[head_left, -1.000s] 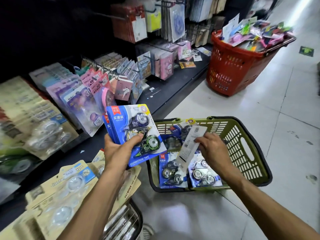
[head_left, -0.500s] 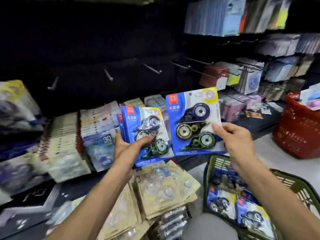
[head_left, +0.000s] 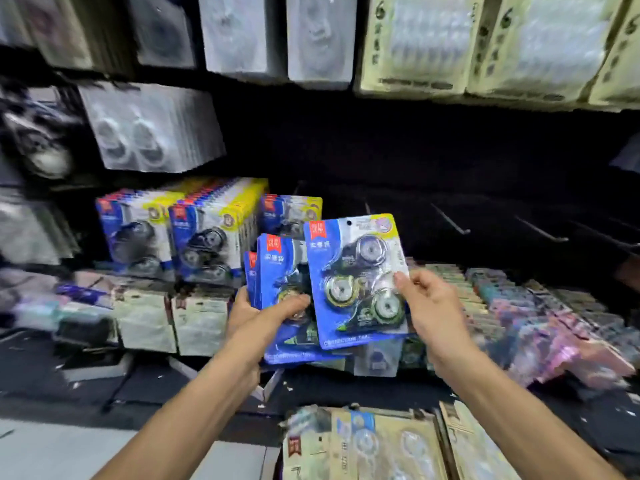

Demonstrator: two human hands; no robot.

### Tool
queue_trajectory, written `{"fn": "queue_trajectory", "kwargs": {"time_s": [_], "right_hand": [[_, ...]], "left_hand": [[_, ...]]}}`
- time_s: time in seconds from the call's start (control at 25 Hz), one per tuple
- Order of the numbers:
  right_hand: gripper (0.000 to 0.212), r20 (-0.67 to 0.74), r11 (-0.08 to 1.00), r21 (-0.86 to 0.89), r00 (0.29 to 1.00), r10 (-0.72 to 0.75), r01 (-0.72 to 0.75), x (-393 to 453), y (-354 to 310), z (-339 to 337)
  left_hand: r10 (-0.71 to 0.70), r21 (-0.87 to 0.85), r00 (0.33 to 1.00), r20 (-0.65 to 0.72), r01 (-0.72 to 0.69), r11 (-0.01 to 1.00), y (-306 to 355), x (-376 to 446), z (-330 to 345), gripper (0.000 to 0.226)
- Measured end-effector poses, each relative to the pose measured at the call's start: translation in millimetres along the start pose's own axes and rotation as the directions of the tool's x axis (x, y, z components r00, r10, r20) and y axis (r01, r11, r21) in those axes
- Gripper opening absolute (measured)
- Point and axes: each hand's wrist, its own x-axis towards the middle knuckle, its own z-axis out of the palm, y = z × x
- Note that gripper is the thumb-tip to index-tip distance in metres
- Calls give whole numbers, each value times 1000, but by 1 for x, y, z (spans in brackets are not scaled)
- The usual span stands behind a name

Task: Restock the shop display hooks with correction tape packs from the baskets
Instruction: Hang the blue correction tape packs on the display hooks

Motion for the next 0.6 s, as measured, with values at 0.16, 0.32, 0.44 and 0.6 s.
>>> {"fn": "queue_trajectory", "kwargs": {"time_s": [0.16, 0.32, 0.44, 0.6], "right_hand": [[22, 76, 1000, 1, 997, 26, -27, 17, 2, 58], [21, 86, 998, -63, 996, 12, -7, 31, -3, 102], [22, 45, 986, -165, 999, -10, 17, 39, -2, 123], [26, -84, 968, -248, 995, -57, 35, 37, 0, 133]], "left_hand": [[19, 51, 993, -118, -13, 999, 12, 25, -52, 70], [83, 70, 977, -194, -71, 995, 32, 45, -93, 57], [73, 15, 979, -189, -71, 997, 45, 50, -109, 57], [61, -2, 990, -124, -62, 998, 57, 46, -118, 56]]}}
